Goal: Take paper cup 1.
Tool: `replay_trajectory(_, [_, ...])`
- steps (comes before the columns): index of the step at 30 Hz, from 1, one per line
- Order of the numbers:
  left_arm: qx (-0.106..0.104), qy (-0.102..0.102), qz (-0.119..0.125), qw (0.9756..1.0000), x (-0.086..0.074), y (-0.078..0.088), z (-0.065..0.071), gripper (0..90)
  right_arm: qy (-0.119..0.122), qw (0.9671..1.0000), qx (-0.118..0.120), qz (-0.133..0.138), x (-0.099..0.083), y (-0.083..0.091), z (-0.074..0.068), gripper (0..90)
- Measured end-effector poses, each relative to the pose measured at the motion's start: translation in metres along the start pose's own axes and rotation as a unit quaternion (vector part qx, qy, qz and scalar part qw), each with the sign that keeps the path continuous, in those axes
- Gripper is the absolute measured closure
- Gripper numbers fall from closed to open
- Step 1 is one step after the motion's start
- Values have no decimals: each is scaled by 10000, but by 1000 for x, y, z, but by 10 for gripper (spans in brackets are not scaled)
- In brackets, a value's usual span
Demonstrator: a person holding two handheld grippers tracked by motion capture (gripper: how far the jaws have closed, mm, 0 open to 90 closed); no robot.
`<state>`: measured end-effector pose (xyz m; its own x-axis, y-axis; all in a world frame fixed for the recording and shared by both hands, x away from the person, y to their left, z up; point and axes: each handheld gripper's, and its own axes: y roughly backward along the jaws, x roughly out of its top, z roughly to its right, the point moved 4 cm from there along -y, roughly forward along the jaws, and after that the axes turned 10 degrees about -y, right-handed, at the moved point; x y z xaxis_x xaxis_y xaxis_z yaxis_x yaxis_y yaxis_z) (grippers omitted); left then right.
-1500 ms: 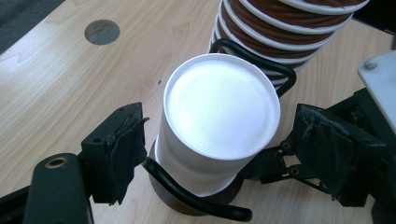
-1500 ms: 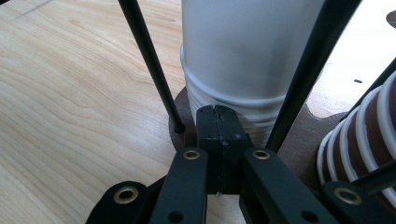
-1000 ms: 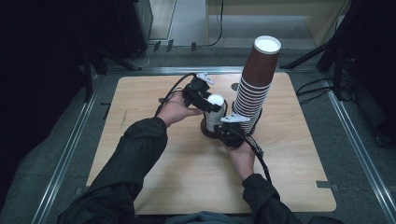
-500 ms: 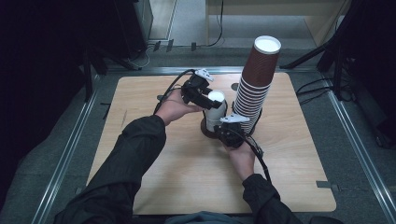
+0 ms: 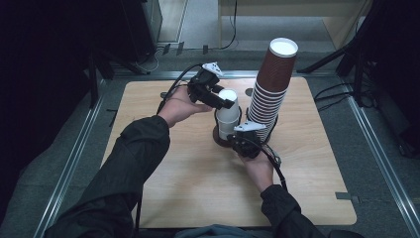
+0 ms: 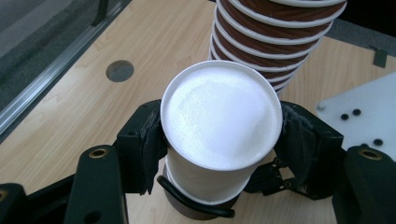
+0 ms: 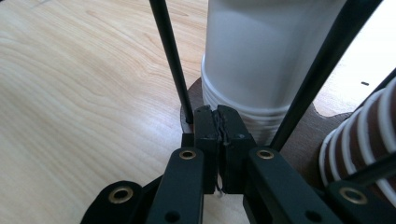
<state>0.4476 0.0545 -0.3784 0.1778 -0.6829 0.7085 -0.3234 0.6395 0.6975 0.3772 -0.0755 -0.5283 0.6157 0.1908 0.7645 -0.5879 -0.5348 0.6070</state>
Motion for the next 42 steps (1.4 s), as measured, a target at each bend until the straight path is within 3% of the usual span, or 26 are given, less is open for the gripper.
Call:
replay_trajectory(10, [38, -96, 179, 9998, 14, 25, 3, 354, 6, 9995, 299, -49, 4, 22, -1, 871])
replay_trajectory(14, [30, -179, 181, 9997, 18, 34, 8, 355, 131, 9991, 388, -63, 6, 37, -1, 853])
replay_trajectory(20, [-142, -300, 137, 9994, 17, 45, 21, 355, 188, 9978, 628, -53, 5, 52, 3, 830])
replay_trajectory(25, [-242, -337, 199, 9989, 7, 50, 34, 354, 313, 9966, 758, -86, 3, 59, 8, 813])
replay_trajectory(31, [-264, -274, 229, 9990, -10, 53, 40, 354, 396, 9944, 968, -124, 2, 62, 12, 781])
replay_trajectory(37, [-283, -172, 347, 9989, -27, 62, 45, 354, 603, 9899, 1270, -165, 3, 64, 10, 740])
replay_trajectory(42, [-350, -122, 249, 9990, -42, 61, 52, 354, 698, 9857, 1520, -188, 3, 66, 9, 670])
